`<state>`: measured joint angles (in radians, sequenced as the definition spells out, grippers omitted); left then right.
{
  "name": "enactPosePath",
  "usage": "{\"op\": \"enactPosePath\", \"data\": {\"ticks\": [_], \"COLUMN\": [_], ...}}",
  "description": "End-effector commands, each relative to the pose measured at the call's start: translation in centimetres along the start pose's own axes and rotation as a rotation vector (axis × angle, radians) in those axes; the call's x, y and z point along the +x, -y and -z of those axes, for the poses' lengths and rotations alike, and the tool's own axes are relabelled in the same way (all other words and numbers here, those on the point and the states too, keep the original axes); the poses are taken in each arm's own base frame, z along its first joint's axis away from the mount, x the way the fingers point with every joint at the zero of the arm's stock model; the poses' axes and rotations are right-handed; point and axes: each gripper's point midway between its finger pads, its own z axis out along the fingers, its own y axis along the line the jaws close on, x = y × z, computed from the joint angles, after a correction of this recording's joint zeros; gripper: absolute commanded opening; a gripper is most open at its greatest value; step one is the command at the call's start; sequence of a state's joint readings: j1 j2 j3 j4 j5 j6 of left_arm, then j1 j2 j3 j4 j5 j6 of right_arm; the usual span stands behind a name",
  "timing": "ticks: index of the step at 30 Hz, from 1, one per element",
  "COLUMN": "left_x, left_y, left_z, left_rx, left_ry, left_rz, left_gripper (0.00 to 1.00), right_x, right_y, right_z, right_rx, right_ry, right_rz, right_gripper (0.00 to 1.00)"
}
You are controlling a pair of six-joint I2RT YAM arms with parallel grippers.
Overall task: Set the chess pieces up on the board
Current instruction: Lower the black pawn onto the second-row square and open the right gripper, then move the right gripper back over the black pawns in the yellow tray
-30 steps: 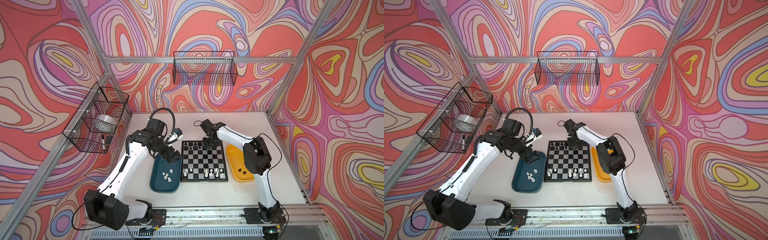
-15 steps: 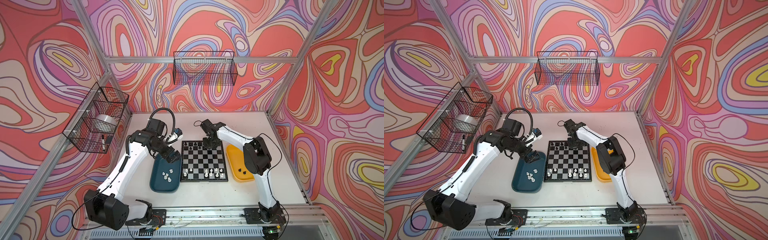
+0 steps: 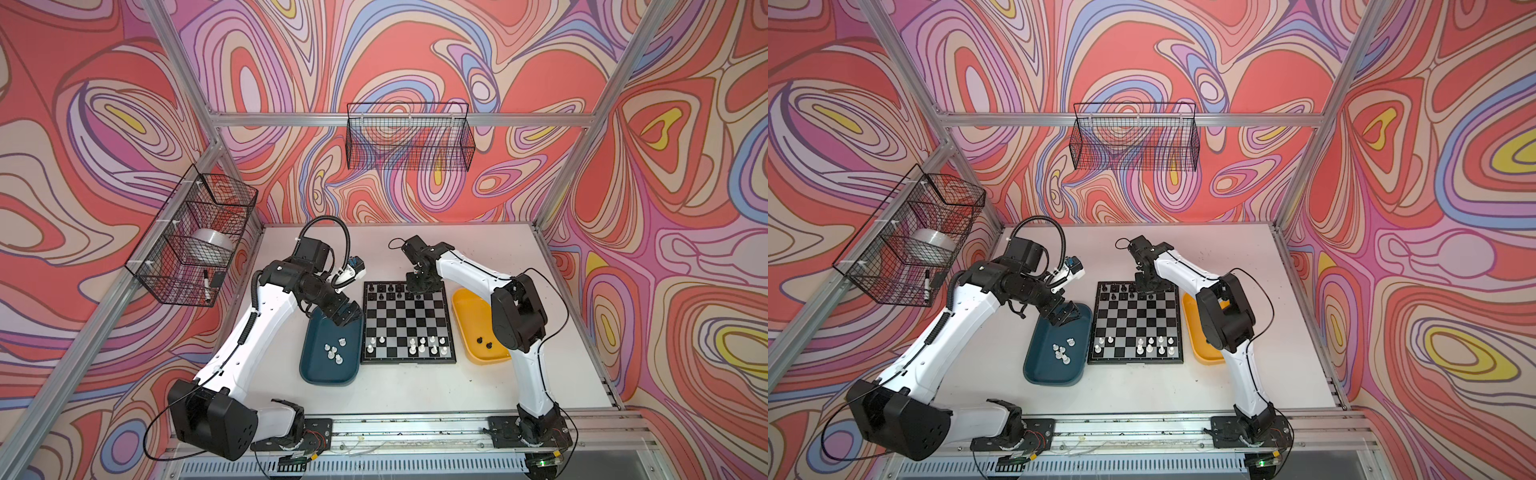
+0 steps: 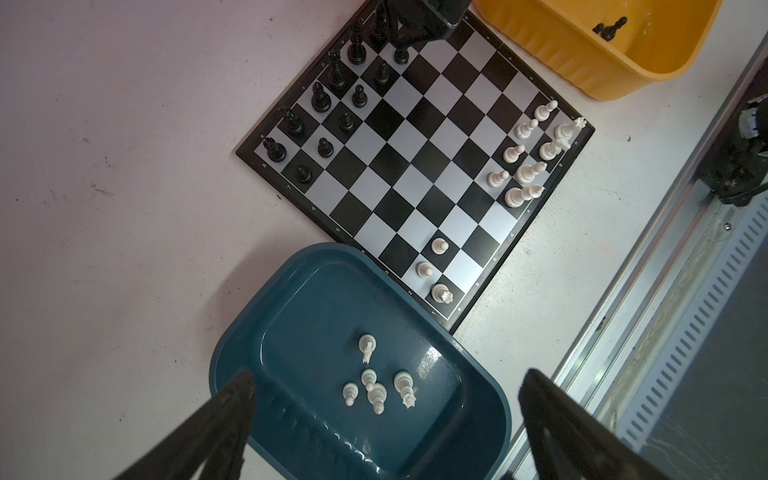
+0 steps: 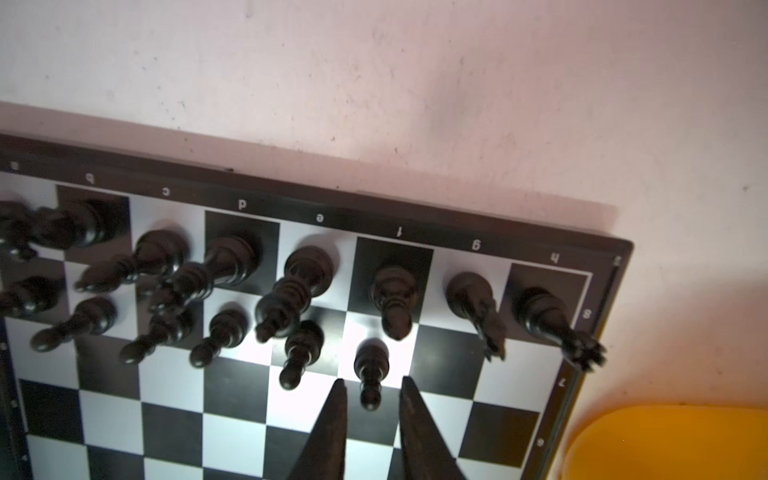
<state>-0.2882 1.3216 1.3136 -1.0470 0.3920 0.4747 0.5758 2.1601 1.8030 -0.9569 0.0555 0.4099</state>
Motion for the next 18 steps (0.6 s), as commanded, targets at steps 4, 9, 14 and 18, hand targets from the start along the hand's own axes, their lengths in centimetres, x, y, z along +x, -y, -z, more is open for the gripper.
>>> {"op": "enactPosePath", "data": {"ticks": [4,9,14,18], "left_x": [-0.2,-0.2,-0.3,-0.2], "left_y": [0.3,0.3,0.4,0.3], "left_z": [0.6,0.7,0.8,0.8], "left_rx": [-0.004,-0.003,-0.003,-0.006], "left_ry": [0.015,0.015,0.019,0.018], "left_rz": [-0.012,-0.011,-0.014,-0.014], "left_gripper": [0.99,0.99,0.99,0.99], "right_x": [-0.6,-0.3,0.3,1.0], "right_y": [-0.6,-0.9,-0.8,-0.4], "right_z": [2.4,3.0,4.2,5.7], "right_rx": [-0.034,-0.054,-0.051,-0.056], "right_ry": [0.044,0.049,0.052,0.062], "right_rz": [0.0,-0.005,0.003,-0.004], "right_gripper": [0.23,0.23,0.23,0.23]}}
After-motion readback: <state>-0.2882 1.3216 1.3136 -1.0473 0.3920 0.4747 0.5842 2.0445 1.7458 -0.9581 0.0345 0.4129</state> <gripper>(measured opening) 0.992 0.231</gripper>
